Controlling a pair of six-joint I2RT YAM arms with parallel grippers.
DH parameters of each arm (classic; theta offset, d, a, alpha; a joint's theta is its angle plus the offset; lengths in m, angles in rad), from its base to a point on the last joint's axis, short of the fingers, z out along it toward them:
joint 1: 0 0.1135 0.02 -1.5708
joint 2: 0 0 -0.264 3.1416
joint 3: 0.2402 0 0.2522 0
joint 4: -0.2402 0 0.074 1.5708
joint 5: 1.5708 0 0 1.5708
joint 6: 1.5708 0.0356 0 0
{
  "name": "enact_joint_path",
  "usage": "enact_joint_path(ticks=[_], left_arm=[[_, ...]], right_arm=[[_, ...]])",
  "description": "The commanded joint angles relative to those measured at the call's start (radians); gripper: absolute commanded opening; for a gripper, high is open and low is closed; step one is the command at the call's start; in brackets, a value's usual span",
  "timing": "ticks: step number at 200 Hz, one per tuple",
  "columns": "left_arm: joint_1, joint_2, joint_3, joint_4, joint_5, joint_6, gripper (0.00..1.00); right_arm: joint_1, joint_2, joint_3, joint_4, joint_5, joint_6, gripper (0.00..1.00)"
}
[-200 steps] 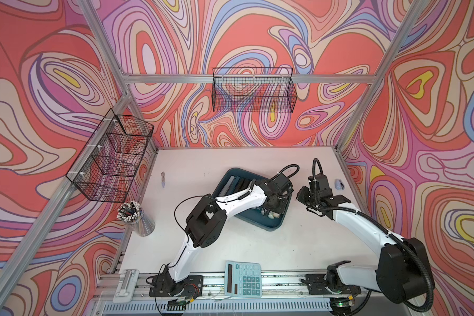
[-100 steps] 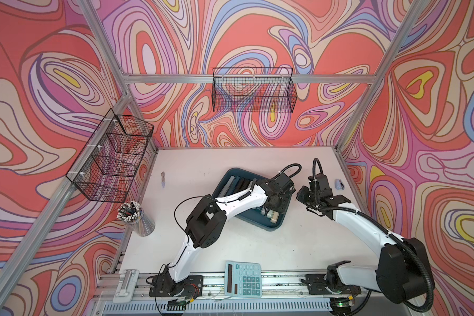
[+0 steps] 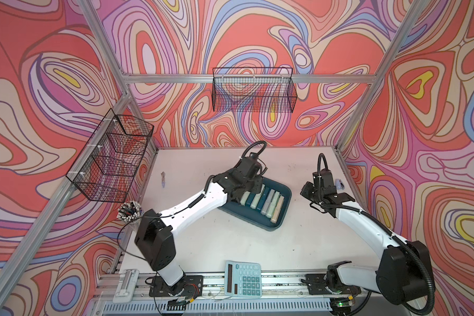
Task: Put the pruning pliers into the storage box
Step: Place the pruning pliers in the storage box, then reset both arms
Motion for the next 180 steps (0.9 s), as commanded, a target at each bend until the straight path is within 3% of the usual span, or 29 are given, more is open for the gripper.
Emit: enact_joint_path(ticks=[1, 28, 45, 79, 106, 127, 166, 180], left_arm=[[0.065, -0.112, -0.126, 0.075, -0.145, 0.032, 0.65], [0.178, -0.271, -0.313, 0.148, -0.258, 0.027, 0.69], [0.234, -0.366, -0.433, 0.215, -0.339, 0.034, 0.75], [0.357, -0.52, -0.667, 0.382, -0.43, 0.063, 0.8], [0.429, -0.554, -0.844, 0.593, -0.501, 0.101, 0.82], [0.446, -0.529, -0.938, 0.722, -0.561, 0.163, 0.82], [0.453, -0.373, -1.015, 0.989, -0.599, 0.292, 0.83], [0.457, -0.306, -1.042, 1.1, -0.566, 0.314, 0.83]], right_arm=[[-0.011, -0.005, 0.044, 0.037, 0.094, -0.051, 0.53], [-0.011, -0.008, 0.053, 0.072, 0.26, -0.072, 0.74], [-0.012, -0.014, 0.04, 0.107, 0.371, -0.082, 0.98], [-0.011, -0.004, -0.026, 0.248, 0.535, -0.14, 0.98], [-0.012, -0.044, -0.242, 0.632, 0.59, -0.275, 0.98], [-0.011, -0.047, -0.404, 0.942, 0.589, -0.378, 0.98], [-0.012, 0.07, -0.486, 1.191, 0.576, -0.453, 0.98], [-0.013, 0.117, -0.52, 1.313, 0.583, -0.473, 0.98]])
